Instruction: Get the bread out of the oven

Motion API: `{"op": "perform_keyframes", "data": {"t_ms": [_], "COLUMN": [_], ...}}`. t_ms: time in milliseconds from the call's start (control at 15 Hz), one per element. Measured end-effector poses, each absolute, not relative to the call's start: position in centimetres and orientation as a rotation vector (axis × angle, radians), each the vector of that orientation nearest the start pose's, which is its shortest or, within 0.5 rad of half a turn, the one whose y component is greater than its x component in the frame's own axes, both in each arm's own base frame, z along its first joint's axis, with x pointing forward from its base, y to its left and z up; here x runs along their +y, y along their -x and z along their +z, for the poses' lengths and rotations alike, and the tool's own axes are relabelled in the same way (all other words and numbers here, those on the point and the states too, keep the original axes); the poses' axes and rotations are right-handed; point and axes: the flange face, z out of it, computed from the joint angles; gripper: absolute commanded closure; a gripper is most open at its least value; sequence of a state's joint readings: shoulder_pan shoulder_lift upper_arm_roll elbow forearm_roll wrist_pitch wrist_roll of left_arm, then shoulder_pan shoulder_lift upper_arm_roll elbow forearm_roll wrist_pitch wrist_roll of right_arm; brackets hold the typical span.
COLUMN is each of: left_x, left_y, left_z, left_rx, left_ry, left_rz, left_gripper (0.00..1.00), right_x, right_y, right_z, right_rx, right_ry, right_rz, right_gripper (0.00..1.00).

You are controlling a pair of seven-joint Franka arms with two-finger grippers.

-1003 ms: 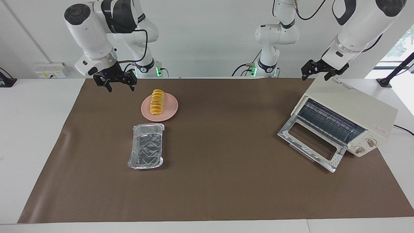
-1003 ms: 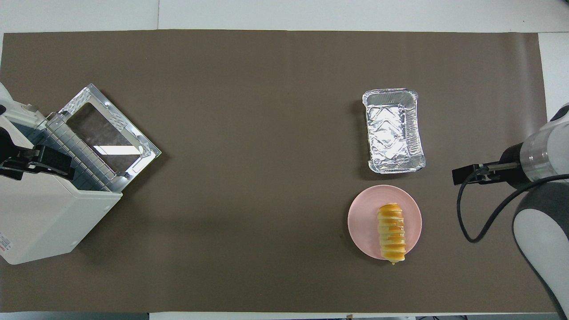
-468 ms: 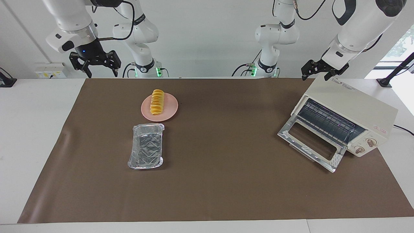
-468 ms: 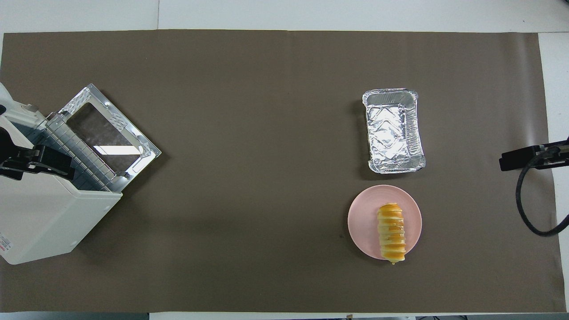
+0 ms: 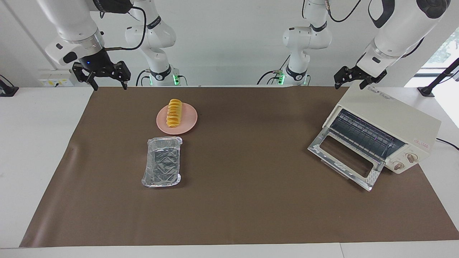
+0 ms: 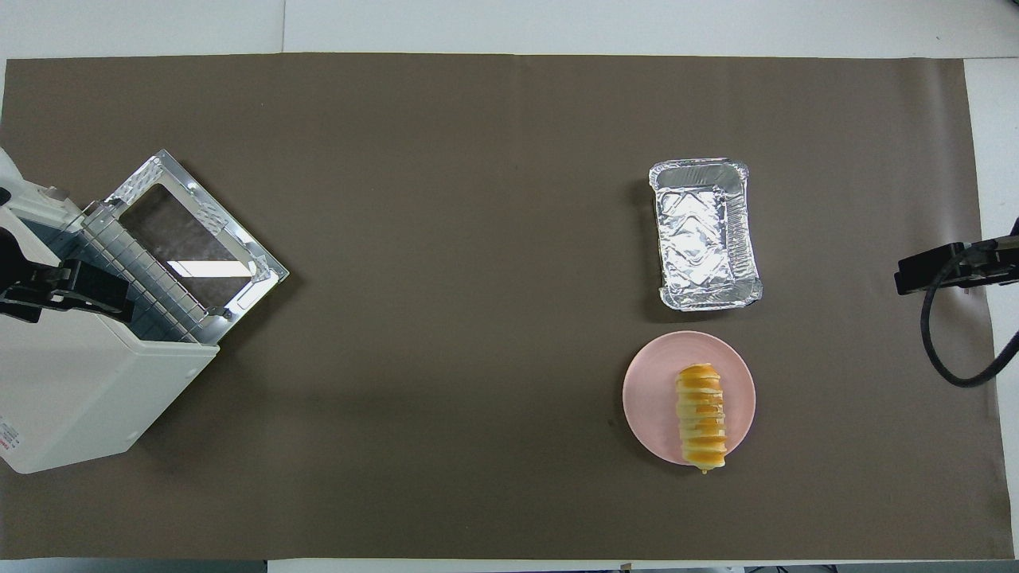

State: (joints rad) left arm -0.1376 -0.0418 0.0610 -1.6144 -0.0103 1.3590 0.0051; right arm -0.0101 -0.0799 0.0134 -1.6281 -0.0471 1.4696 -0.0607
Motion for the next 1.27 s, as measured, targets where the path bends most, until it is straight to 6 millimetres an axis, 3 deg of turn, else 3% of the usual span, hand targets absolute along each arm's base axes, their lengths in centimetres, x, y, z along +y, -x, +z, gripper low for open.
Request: {"op": "perform_keyframes", "data": {"t_ms": [1271], "left_x": [-4.01], "left_y": [-51.51], "left_z": [61.07], "left_rx": [0.130], "left_ry": [3.126], "left_rz": [0.336], "left_gripper": [0.00], "right_x": [-0.32], "right_y": [-51.59], "right_z": [63.24], "right_rx": [-0.032], "right_ry": [3.164], "right_rz": [0.154], "right_gripper": [0.00]}}
